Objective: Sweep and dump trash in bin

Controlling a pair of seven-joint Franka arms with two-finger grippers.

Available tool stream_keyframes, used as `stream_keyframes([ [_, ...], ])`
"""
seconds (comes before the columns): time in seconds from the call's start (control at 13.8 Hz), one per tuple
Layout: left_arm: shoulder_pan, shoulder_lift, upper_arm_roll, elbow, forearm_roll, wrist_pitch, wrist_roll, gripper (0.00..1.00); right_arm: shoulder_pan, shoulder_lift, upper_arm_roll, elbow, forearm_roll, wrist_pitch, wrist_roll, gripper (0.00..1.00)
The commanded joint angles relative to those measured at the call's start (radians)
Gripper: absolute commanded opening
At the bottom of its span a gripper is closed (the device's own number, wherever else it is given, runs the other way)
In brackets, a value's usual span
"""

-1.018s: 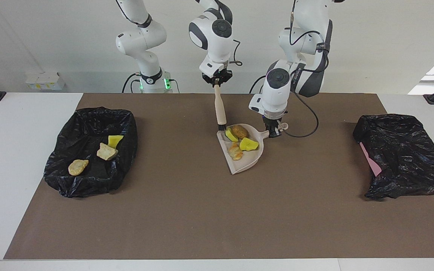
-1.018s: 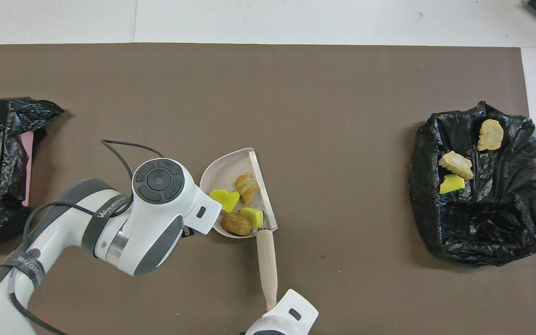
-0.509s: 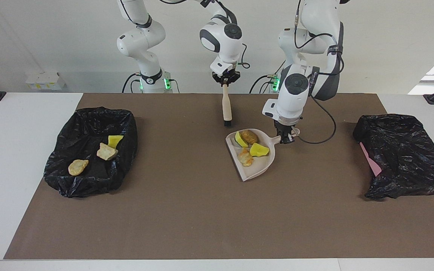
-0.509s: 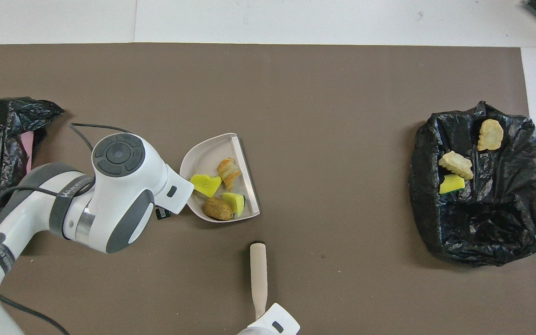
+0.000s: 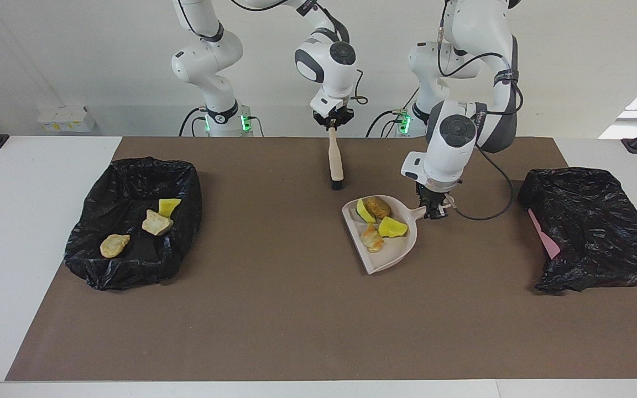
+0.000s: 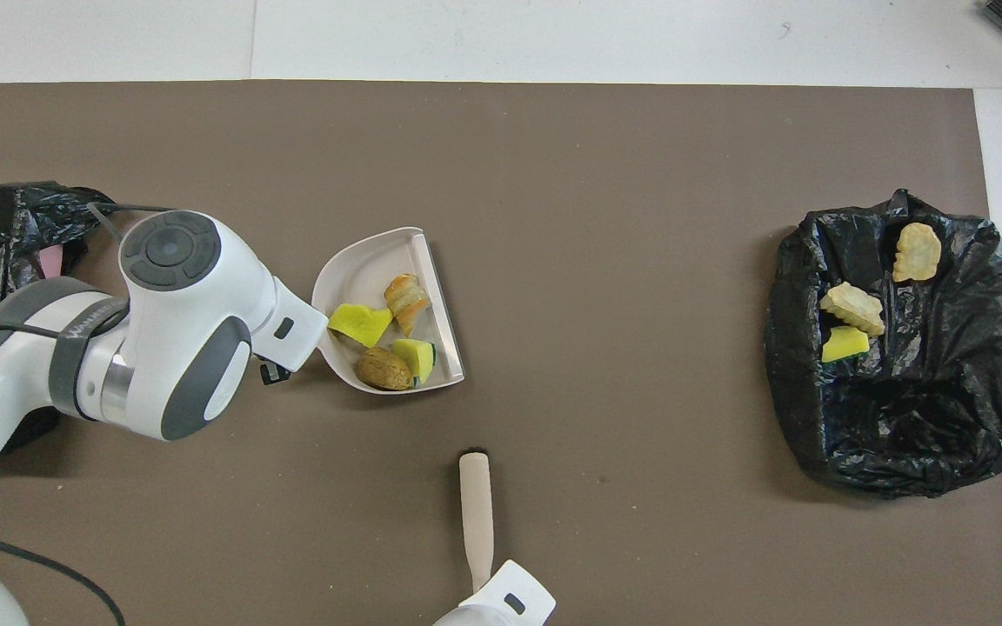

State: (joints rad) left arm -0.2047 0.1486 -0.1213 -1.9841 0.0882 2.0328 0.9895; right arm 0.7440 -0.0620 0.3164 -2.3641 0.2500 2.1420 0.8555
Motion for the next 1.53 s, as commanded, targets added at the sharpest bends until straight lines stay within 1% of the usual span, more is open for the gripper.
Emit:
stream_keyframes([
  [0.0, 0.062, 0.022, -0.008, 0.131, -0.04, -0.106, 0.073, 0.0, -0.005, -0.001, -0.002, 0.002, 0.037, -0.005, -0.03, 0.32],
  [0.07, 0.08, 0.035, -0.008, 0.172, -0.048, -0.137, 0.09, 0.0, -0.005, -0.001, -0.002, 0.005, 0.037, -0.008, -0.027, 0.51],
  [0.22, 0.109, 0.046, -0.009, 0.267, -0.05, -0.21, 0.127, 0.0, -0.012, -0.001, -0.003, 0.011, 0.037, -0.01, -0.023, 0.52],
  [0.36, 0.158, 0.046, -0.008, 0.324, -0.074, -0.259, 0.188, 0.0, -0.035, -0.018, -0.01, 0.038, 0.037, -0.022, -0.033, 0.53],
  [0.51, 0.212, 0.061, -0.009, 0.396, -0.076, -0.339, 0.259, 0.0, -0.108, -0.038, -0.011, 0.083, 0.037, -0.059, -0.044, 0.62],
  [0.65, 0.258, 0.068, -0.008, 0.447, -0.074, -0.396, 0.326, 0.0, -0.199, -0.05, -0.013, 0.149, 0.031, -0.108, -0.058, 0.75],
  [0.73, 0.287, 0.068, -0.009, 0.452, -0.076, -0.407, 0.374, 0.0, -0.256, -0.053, -0.016, 0.184, 0.026, -0.146, -0.065, 0.92],
  [0.8, 0.316, 0.066, -0.006, 0.47, -0.074, -0.424, 0.415, 0.0, -0.334, -0.053, -0.014, 0.222, 0.022, -0.196, -0.09, 1.0],
  [0.95, 0.382, 0.068, -0.004, 0.513, -0.074, -0.453, 0.506, 0.0, -0.42, -0.053, -0.016, 0.287, 0.02, -0.256, -0.223, 1.0],
  [1.09, 0.431, 0.066, 0.006, 0.521, -0.067, -0.471, 0.572, 0.0, -0.524, -0.065, -0.017, 0.372, 0.017, -0.325, -0.337, 1.0],
  [1.24, 0.485, 0.065, 0.008, 0.539, -0.047, -0.49, 0.645, 0.0, -0.612, -0.059, -0.016, 0.486, -0.044, -0.436, -0.422, 1.0],
  [1.31, 0.51, 0.066, 0.008, 0.556, -0.019, -0.496, 0.693, 0.0, -0.647, -0.052, -0.014, 0.535, -0.088, -0.467, -0.456, 1.0],
  [1.45, 0.562, 0.066, 0.008, 0.573, -0.013, -0.502, 0.744, 0.0, -0.708, -0.051, -0.017, 0.586, -0.121, -0.49, -0.47, 1.0],
])
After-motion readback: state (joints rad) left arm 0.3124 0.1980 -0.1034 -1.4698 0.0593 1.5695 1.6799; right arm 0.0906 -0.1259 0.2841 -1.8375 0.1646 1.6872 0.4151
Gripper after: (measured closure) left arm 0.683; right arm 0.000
